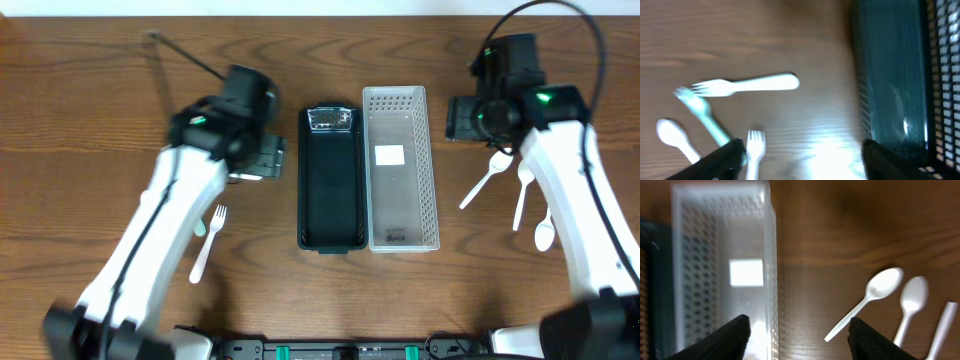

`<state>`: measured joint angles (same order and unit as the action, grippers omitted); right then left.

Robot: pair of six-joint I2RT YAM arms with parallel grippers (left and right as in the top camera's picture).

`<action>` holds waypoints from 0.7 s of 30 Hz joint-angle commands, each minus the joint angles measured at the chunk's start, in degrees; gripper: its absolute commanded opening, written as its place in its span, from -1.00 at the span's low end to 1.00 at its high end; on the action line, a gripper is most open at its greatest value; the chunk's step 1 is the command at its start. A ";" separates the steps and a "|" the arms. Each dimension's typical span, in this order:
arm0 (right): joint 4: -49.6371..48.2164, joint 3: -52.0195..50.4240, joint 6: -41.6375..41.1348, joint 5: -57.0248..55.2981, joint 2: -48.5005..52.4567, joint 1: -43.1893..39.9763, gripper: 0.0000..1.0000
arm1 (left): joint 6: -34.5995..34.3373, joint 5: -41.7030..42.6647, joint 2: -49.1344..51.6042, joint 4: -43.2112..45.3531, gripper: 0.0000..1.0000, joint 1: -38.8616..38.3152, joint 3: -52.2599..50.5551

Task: Pack container
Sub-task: 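Pull both grippers back from the baskets toward the utensils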

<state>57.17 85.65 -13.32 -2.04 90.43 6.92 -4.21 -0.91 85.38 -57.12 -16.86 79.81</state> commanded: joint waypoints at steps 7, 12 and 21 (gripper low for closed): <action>2.97 -0.17 -22.97 -9.01 4.48 -7.91 0.71 | 0.02 -1.31 -13.57 -0.63 0.96 15.45 1.01; 2.89 -0.17 -23.08 -5.20 12.61 -11.17 0.76 | 0.02 -1.27 -14.67 -2.14 0.96 20.41 1.01; 2.89 -0.20 -23.08 0.83 24.63 -12.31 0.77 | 0.02 -1.27 -14.53 -2.78 0.96 20.98 0.98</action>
<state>60.12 85.69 -35.14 -3.51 113.08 -4.97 -4.32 -1.76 70.83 -59.77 3.88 79.96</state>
